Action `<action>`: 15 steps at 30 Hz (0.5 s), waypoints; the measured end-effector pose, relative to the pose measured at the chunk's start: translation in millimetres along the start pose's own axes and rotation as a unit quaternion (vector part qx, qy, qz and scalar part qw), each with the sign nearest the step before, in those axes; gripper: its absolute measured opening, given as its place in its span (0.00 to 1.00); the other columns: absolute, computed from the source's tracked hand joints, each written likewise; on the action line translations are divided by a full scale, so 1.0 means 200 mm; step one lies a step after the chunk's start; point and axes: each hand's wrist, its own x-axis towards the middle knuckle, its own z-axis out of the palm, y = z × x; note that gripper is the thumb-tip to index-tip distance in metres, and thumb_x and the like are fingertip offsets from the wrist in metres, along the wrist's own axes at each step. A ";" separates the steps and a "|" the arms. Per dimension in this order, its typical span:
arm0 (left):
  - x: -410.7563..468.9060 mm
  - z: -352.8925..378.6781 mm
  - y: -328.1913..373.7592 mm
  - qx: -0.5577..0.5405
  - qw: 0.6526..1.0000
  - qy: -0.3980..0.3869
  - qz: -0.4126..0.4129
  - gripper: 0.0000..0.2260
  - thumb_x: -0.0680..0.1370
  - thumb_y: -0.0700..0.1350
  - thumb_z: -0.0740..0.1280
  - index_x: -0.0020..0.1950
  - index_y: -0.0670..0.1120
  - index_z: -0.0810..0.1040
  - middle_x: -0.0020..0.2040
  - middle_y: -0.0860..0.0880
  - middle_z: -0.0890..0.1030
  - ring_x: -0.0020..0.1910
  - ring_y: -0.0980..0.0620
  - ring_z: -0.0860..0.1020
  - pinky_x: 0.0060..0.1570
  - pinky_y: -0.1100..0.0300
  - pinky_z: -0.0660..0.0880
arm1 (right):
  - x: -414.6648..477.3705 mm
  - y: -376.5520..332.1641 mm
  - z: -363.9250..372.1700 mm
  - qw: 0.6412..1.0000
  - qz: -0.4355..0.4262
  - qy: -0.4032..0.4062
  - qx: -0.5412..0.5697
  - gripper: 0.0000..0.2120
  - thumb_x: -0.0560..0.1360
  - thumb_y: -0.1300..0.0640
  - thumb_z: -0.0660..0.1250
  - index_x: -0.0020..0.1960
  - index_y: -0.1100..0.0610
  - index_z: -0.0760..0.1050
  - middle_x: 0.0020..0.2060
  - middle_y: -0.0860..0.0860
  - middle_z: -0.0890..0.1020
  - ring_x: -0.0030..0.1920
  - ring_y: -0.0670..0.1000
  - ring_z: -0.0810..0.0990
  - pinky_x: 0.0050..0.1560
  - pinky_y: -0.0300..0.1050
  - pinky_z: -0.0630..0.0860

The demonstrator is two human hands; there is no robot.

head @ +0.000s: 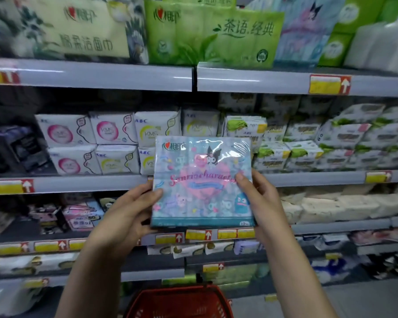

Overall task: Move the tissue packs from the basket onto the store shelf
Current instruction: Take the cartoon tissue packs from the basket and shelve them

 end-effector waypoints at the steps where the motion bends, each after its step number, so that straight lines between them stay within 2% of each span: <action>1: 0.00 0.01 0.02 0.006 1.000 -0.002 0.004 0.31 0.61 0.50 0.78 0.62 0.43 0.77 0.57 0.40 0.82 0.54 0.42 0.82 0.43 0.49 0.81 | 0.00 -0.02 0.01 1.000 -0.005 -0.001 0.000 0.17 0.70 0.51 0.69 0.58 0.53 0.78 0.53 0.53 0.84 0.51 0.53 0.84 0.49 0.50 0.80; 4: -0.01 0.03 0.07 0.021 1.000 -0.009 0.018 0.42 0.51 0.56 0.82 0.62 0.45 0.78 0.59 0.41 0.82 0.57 0.41 0.81 0.50 0.47 0.80 | 0.01 -0.08 0.02 1.000 -0.011 -0.004 0.004 0.15 0.72 0.52 0.69 0.57 0.53 0.77 0.52 0.53 0.84 0.50 0.54 0.84 0.47 0.49 0.81; 9: -0.02 0.04 0.11 0.026 0.999 -0.016 0.026 0.44 0.50 0.57 0.83 0.63 0.45 0.78 0.59 0.42 0.82 0.58 0.41 0.80 0.53 0.45 0.79 | 0.00 -0.12 0.01 1.000 -0.007 -0.018 0.001 0.16 0.72 0.51 0.69 0.58 0.52 0.77 0.54 0.53 0.83 0.51 0.54 0.84 0.49 0.51 0.81; 12: -0.04 0.05 0.12 0.019 0.999 -0.014 0.025 0.44 0.49 0.56 0.83 0.63 0.44 0.78 0.58 0.42 0.82 0.57 0.42 0.81 0.49 0.47 0.81 | 0.00 -0.14 0.02 1.000 -0.010 -0.025 -0.007 0.15 0.73 0.52 0.69 0.59 0.52 0.76 0.54 0.53 0.83 0.51 0.54 0.84 0.49 0.51 0.81; 15: -0.05 0.07 0.14 0.012 1.000 -0.010 0.024 0.44 0.48 0.56 0.83 0.62 0.45 0.78 0.57 0.42 0.83 0.54 0.44 0.82 0.40 0.53 0.82 | -0.01 -0.16 0.02 1.000 -0.012 -0.026 -0.003 0.16 0.72 0.51 0.69 0.59 0.52 0.76 0.53 0.53 0.84 0.50 0.54 0.84 0.49 0.52 0.81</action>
